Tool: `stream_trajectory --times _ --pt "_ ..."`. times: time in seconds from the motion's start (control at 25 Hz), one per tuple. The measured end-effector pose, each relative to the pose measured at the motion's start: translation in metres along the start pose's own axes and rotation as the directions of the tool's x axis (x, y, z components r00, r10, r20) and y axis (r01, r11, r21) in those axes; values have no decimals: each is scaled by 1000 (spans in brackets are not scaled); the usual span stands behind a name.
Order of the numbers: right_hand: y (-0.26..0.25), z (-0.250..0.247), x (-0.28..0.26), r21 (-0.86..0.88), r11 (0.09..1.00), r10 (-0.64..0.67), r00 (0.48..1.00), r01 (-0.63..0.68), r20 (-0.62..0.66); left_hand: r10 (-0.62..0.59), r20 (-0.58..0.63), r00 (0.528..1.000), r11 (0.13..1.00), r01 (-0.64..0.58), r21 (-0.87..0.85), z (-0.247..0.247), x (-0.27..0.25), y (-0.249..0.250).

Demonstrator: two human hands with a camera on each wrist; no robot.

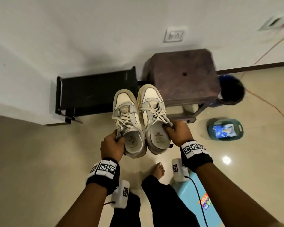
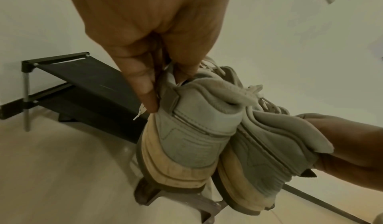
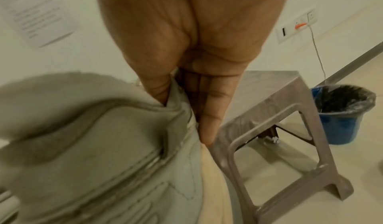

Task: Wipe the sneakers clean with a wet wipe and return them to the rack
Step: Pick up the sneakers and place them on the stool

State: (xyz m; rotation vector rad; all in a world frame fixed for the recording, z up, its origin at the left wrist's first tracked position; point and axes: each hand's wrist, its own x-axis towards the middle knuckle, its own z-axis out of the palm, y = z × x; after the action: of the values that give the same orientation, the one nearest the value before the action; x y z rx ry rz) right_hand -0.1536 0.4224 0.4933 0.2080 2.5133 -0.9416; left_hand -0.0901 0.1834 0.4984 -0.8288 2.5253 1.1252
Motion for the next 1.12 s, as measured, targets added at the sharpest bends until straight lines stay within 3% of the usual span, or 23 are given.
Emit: stream_trajectory --times 0.2,0.52,0.76,1.12 --pt "18 -95 1 15 1000 20 994 -18 -108 55 17 998 997 -54 -50 34 -2 86" --pt "44 -189 47 -6 995 98 971 -102 -218 154 81 985 988 -152 -21 69 25 196" --pt "52 -219 109 -21 987 149 963 -157 -225 125 85 988 991 -128 33 105 77 243" --pt "67 -209 203 -52 974 208 961 -221 -180 68 116 991 991 -81 106 146 148 266"
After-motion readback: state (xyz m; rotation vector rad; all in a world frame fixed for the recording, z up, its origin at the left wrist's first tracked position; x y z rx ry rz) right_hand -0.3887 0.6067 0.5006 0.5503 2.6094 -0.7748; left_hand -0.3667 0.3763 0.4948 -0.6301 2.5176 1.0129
